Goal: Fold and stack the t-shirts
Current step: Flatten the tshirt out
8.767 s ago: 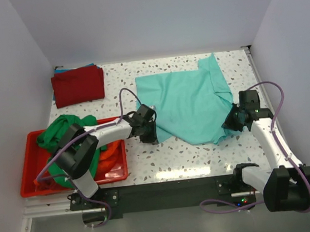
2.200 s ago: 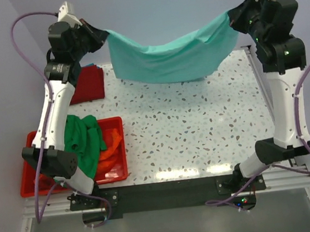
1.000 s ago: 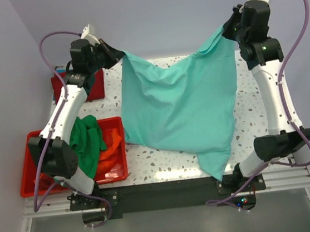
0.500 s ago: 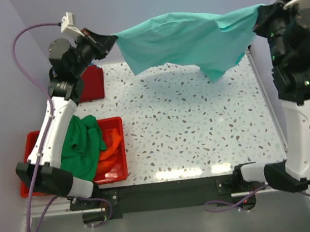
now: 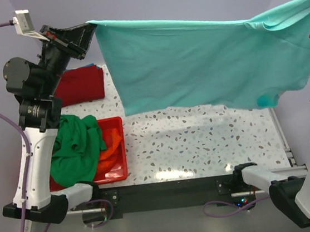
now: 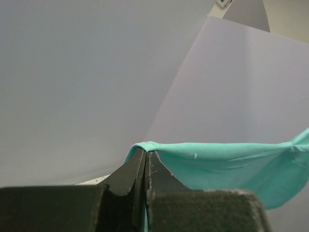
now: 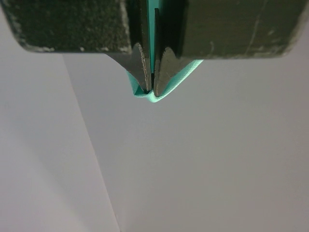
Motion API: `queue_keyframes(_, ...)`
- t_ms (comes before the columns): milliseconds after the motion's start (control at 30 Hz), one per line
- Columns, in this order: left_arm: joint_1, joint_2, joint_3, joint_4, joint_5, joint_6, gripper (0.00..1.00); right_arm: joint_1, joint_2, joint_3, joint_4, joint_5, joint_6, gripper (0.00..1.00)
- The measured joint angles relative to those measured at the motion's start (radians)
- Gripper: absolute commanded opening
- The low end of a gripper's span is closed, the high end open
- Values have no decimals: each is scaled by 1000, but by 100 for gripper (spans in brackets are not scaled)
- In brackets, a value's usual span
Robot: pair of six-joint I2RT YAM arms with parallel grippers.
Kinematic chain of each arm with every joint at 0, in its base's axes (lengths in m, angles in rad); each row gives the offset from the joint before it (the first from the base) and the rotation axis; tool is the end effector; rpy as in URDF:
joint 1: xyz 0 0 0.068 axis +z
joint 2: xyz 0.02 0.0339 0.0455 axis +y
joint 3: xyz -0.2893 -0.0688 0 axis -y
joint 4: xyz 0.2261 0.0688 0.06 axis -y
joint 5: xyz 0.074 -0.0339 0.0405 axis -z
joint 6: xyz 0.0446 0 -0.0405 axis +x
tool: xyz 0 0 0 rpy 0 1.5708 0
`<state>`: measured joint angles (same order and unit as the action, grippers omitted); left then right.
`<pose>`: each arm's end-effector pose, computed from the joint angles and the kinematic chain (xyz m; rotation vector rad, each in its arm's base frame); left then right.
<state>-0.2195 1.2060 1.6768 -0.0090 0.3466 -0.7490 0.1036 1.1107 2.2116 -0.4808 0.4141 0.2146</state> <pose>0.1869 -0.0572 0.5915 0.0129 1.2010 -1.0479 0.0355 -0.0143 0.6682 0.4330 0.9127 0.0939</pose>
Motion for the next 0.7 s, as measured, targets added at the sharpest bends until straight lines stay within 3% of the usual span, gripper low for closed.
queue_keyframes(267,0,88,18,-19,38,-38,0,0,129,-51,-32,47,-19,0)
queue_keyframes(500,0,391,10,-112,68,-47,0,-2,438,-83,-171,68,-13,0)
queue_keyframes(533,0,440,6,-129,61,-35,7,-2,483,-93,-202,69,-6,0)
queue_keyframes(567,0,488,-2,-142,52,-20,21,-2,528,-100,-238,72,2,1)
queue_keyframes(600,0,533,-4,-151,45,-8,36,-2,572,-100,-278,79,9,10)
queue_keyframes(633,0,582,-4,-156,34,10,61,-2,604,-100,-307,86,20,44)
queue_keyframes(667,0,629,-2,-158,30,22,72,-2,642,-98,-343,93,38,67)
queue_keyframes(700,0,680,3,-161,22,34,78,-2,676,-89,-378,99,47,84)
